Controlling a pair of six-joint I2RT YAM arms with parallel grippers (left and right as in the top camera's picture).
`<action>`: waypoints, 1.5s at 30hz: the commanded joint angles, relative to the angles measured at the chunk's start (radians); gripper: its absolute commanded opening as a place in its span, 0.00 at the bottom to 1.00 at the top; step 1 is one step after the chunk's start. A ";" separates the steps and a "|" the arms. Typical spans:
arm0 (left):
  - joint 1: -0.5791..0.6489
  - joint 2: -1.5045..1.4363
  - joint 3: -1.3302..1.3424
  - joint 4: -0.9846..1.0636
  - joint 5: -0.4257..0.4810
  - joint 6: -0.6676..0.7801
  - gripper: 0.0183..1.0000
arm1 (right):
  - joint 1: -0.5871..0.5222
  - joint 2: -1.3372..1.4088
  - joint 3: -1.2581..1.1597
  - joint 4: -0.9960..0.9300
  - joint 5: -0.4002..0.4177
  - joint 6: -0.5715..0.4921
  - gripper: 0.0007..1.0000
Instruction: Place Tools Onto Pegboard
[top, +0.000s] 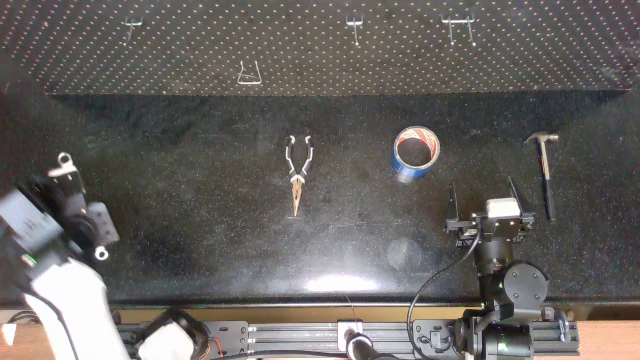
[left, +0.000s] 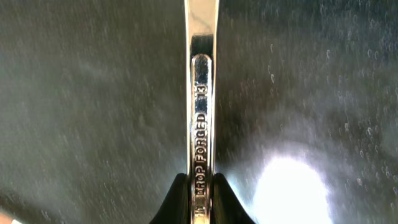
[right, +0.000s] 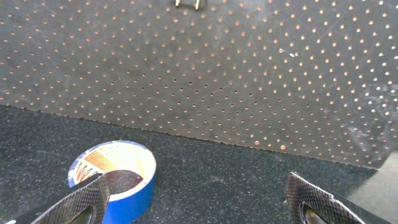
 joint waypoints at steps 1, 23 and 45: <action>-0.252 -0.239 -0.206 0.232 -0.014 -0.127 0.01 | 0.000 -0.007 -0.005 -0.002 0.001 -0.005 0.93; -0.473 0.063 -0.063 0.745 0.024 -0.244 0.01 | 0.000 -0.007 -0.005 -0.002 0.000 -0.005 0.93; -0.474 0.175 -0.029 0.816 0.099 -0.244 0.01 | 0.000 -0.007 -0.005 -0.002 0.001 -0.005 0.93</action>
